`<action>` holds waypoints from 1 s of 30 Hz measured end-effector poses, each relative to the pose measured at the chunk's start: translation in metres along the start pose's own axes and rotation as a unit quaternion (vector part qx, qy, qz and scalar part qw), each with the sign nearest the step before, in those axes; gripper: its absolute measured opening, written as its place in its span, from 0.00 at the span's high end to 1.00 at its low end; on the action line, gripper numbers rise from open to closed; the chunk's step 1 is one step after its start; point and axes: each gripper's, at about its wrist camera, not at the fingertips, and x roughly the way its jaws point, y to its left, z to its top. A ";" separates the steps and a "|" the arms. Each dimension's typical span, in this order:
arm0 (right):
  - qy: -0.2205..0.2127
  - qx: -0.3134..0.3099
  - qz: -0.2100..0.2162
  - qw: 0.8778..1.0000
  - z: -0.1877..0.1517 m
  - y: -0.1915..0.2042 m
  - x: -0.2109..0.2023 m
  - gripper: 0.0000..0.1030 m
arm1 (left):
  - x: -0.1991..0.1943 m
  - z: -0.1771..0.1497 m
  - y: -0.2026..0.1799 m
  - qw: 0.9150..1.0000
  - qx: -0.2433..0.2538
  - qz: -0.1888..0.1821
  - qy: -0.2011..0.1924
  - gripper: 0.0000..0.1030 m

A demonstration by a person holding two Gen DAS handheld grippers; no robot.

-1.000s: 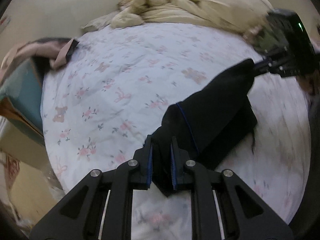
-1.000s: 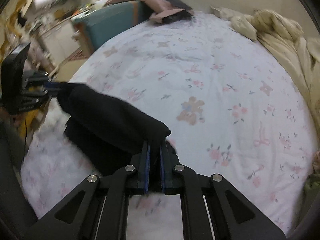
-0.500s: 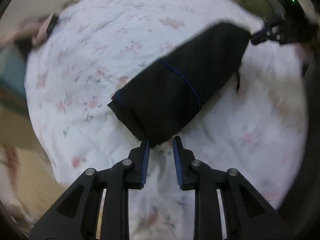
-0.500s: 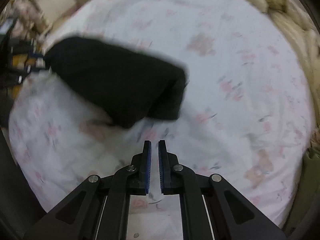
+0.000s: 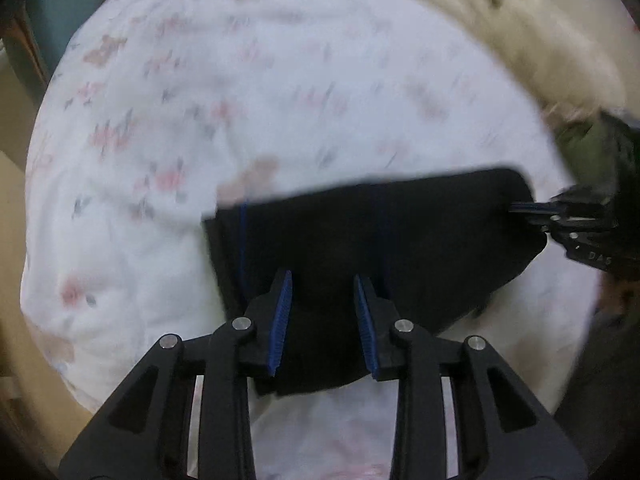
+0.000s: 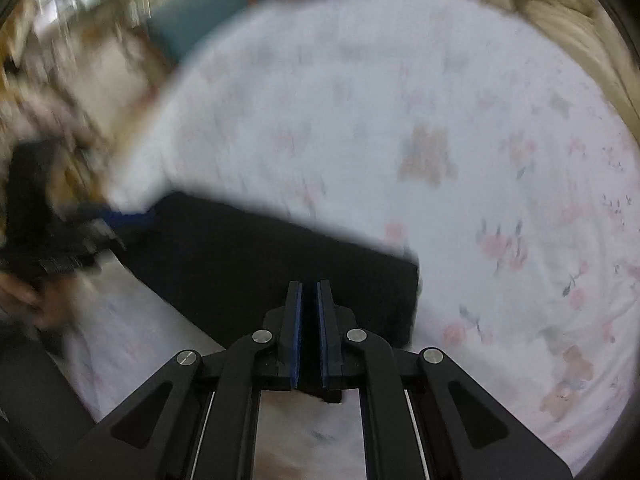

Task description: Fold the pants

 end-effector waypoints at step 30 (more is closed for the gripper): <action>-0.027 0.157 0.067 0.985 0.002 -0.020 0.017 0.59 | 0.013 0.001 0.012 0.997 -0.079 -0.027 -0.005 0.48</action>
